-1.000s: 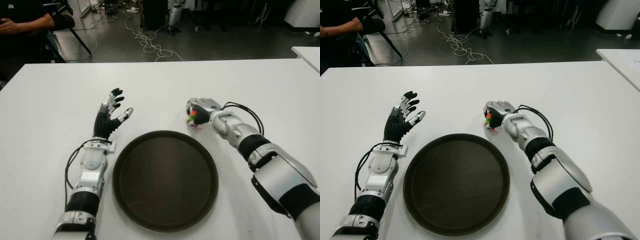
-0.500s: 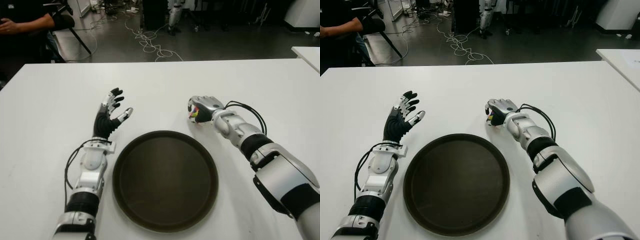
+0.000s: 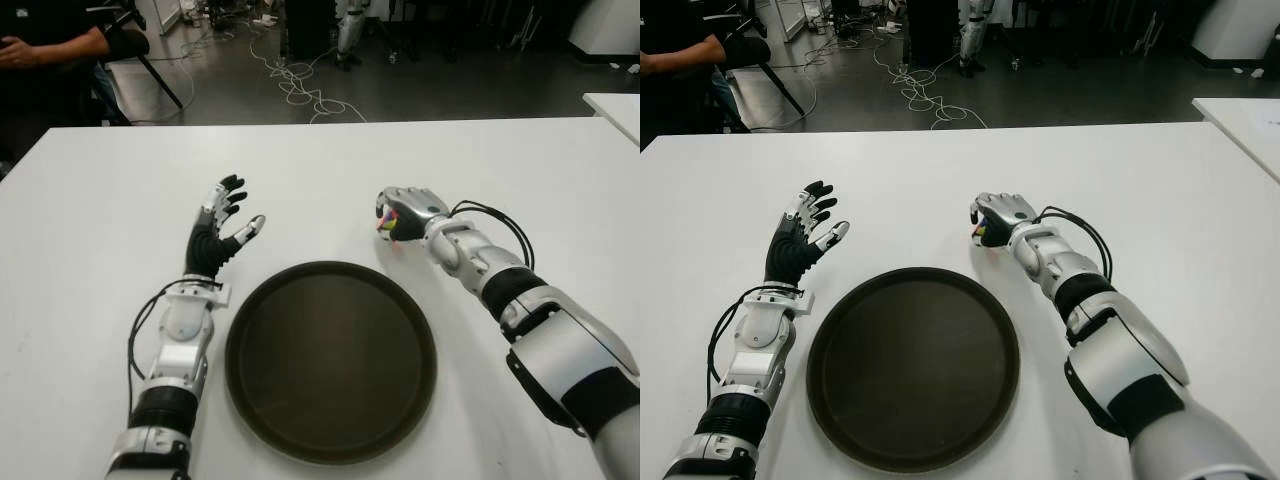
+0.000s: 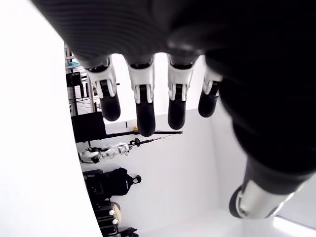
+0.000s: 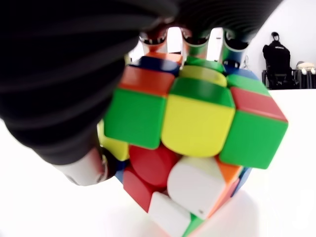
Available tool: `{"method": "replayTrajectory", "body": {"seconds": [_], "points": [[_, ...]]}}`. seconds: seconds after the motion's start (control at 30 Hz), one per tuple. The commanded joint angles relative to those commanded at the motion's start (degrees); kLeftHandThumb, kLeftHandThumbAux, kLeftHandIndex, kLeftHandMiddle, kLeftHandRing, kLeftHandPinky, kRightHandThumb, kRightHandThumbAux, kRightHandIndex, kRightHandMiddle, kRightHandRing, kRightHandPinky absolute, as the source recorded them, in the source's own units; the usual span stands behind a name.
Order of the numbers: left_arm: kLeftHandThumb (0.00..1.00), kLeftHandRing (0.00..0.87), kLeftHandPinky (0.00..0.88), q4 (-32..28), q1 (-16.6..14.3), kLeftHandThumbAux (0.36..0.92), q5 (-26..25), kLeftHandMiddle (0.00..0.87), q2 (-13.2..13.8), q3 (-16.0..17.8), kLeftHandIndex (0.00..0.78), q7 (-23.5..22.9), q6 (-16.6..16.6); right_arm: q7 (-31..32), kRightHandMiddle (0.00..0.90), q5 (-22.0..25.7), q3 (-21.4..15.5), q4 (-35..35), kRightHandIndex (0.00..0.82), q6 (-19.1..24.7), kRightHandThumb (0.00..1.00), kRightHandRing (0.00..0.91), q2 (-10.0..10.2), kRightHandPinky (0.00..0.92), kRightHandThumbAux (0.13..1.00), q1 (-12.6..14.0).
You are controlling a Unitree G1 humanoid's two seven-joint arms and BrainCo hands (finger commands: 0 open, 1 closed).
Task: Pick up the Rubik's Cube and put it in the plate
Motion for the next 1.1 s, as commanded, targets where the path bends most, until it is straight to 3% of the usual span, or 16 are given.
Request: {"method": "replayTrajectory", "body": {"seconds": [0.43,0.97,1.1], "points": [[0.052,0.136,0.118,-0.40,0.08,0.706,-0.23,0.152,-0.06,0.04,0.075,-0.19,0.40,-1.20,0.496,-0.01,-0.46,0.04,0.411,-0.80,0.694,0.510,-0.15,0.525,0.738,0.15],[0.036,0.138,0.123,-0.90,0.17,0.701,0.30,0.149,0.04,-0.12,0.078,0.34,1.10,-1.96,0.521,-0.37,-0.70,0.21,0.413,-1.26,0.693,0.539,-0.10,0.536,0.738,0.10],[0.054,0.138,0.119,-1.18,0.22,0.700,-0.06,0.153,-0.10,-0.10,0.079,0.11,1.29,-2.07,0.501,-0.37,-0.71,0.20,0.410,-1.10,0.693,0.506,-0.08,0.513,0.739,0.11]]}}
